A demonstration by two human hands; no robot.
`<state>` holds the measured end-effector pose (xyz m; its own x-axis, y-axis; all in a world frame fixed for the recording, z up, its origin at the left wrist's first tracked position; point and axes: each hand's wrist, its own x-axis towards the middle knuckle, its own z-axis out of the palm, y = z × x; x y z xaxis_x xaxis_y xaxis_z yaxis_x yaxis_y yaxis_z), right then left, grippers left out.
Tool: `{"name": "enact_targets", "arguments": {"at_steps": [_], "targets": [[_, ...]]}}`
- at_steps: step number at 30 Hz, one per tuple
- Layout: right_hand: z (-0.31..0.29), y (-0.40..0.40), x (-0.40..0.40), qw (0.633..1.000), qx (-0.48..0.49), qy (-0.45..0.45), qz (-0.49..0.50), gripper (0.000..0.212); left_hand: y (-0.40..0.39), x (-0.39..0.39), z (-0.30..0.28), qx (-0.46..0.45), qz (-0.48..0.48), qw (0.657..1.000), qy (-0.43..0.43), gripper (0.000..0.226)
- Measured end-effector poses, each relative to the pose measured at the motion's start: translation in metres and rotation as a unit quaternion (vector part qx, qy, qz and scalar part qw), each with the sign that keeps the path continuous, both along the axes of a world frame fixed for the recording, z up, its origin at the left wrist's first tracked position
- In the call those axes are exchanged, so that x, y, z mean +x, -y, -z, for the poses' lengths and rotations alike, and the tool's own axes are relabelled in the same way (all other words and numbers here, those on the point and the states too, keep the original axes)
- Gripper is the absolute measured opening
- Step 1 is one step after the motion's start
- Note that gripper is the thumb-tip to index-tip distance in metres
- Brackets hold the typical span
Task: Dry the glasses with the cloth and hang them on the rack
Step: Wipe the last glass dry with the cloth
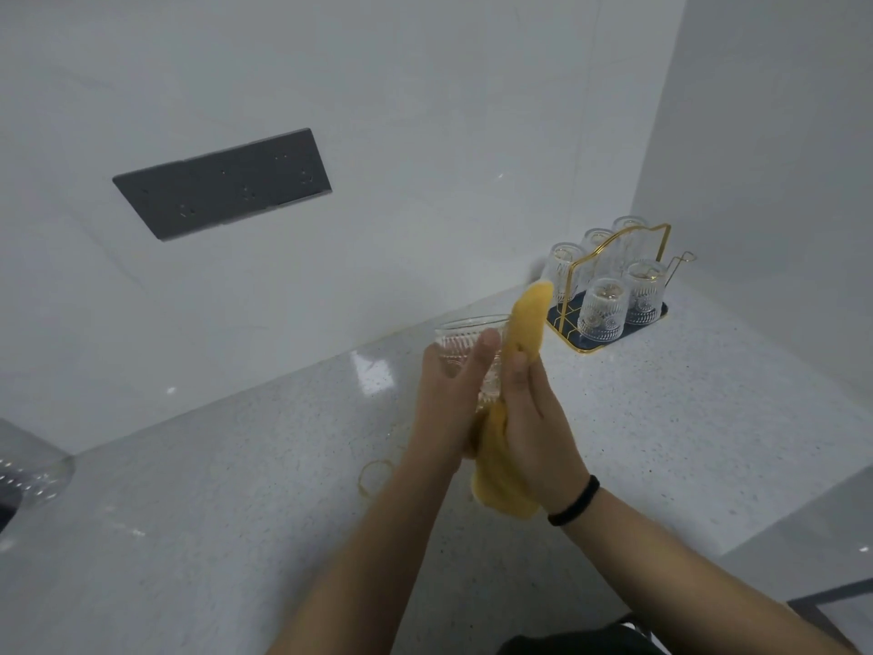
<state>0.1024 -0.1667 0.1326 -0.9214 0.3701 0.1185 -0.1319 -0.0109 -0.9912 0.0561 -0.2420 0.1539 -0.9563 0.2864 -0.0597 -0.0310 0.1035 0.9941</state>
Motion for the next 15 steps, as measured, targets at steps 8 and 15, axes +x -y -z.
{"name": "enact_targets", "arguments": {"at_steps": [8, 15], "targets": [[-0.016, -0.019, -0.005, 0.992, -0.049, 0.111, -0.018, 0.055, 0.002, 0.0, 0.01, 0.113, 0.006, 0.993, 0.038, 0.051], [-0.007, -0.016, -0.015, 0.994, -0.018, 0.104, -0.036, 0.063, 0.009, 0.0, 0.011, 0.086, -0.003, 0.996, 0.002, 0.039]]}}
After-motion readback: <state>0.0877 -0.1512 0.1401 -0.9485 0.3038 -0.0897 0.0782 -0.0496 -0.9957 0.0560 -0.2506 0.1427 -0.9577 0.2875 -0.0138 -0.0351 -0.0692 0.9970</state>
